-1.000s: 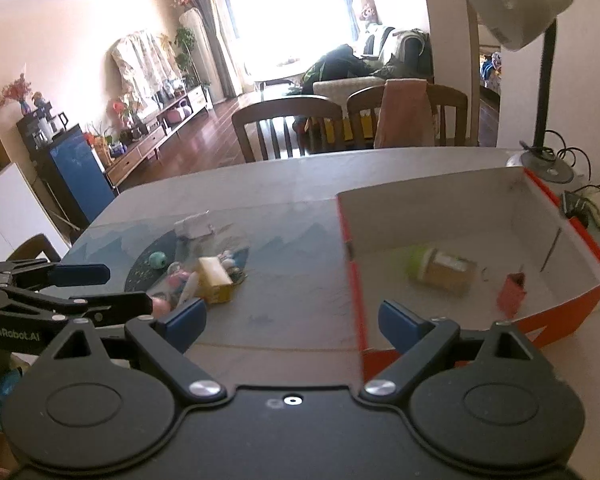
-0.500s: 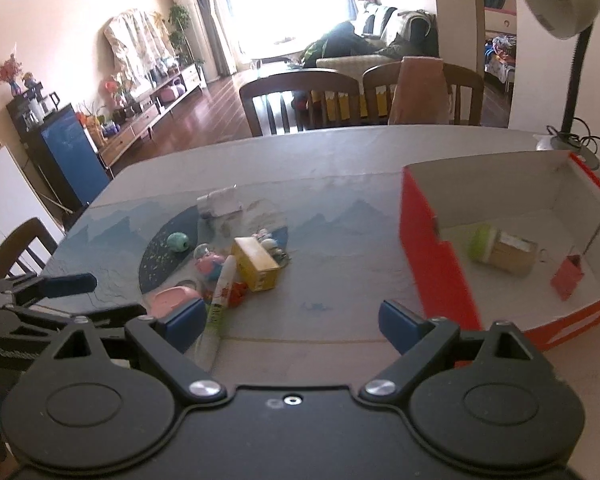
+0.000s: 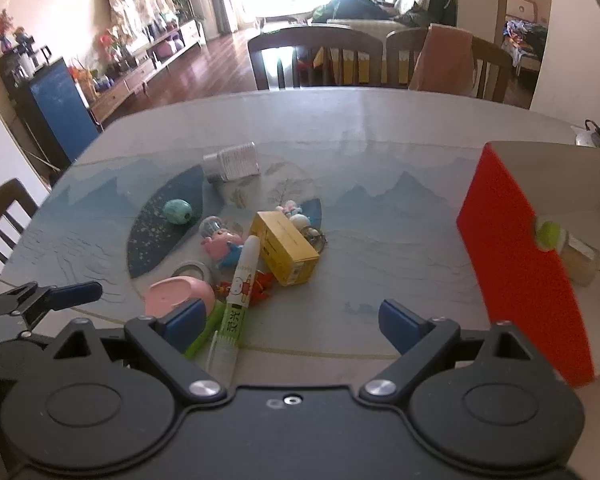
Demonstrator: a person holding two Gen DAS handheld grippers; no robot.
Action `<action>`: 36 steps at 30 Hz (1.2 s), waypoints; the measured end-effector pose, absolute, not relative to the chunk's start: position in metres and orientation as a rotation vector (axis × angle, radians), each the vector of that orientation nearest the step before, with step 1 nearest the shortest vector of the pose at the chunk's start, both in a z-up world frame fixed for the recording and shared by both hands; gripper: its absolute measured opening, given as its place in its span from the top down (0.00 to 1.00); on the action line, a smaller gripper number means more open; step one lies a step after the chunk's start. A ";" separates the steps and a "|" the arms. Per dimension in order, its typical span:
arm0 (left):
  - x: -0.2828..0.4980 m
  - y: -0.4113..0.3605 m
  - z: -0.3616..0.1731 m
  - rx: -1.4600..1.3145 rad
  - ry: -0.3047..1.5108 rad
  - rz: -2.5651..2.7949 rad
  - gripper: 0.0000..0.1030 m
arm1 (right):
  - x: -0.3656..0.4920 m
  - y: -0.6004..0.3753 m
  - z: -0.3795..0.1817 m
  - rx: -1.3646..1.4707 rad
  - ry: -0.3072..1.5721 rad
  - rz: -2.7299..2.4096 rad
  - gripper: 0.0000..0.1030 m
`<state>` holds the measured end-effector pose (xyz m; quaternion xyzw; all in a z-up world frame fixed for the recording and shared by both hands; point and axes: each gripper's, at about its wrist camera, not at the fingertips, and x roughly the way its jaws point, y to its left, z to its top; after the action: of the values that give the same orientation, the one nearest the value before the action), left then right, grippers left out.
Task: Organize rigid objects
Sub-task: 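Move both tools back over the pile of objects on the table, then grasp the pink heart dish with the left tool while the right tool grasps the glue stick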
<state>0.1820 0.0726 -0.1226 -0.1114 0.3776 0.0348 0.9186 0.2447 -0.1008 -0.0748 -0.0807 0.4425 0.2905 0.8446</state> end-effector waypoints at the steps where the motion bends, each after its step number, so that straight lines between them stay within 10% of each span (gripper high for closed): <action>1: 0.184 0.074 -0.126 -0.228 0.774 0.074 0.00 | 0.247 -0.095 -0.079 -0.184 0.944 0.606 0.10; 22: 0.209 0.086 -0.162 -0.259 0.809 0.064 0.01 | 0.279 -0.035 -0.128 -0.214 1.094 0.562 0.37; 36: 0.210 0.082 -0.165 -0.246 0.803 0.013 0.31 | 0.275 -0.028 -0.137 -0.188 1.134 0.575 0.72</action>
<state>0.2096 0.0821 -0.1646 -0.1194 0.3897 0.0065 0.9132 0.2750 -0.0281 -0.1368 -0.0877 0.5286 0.2681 0.8006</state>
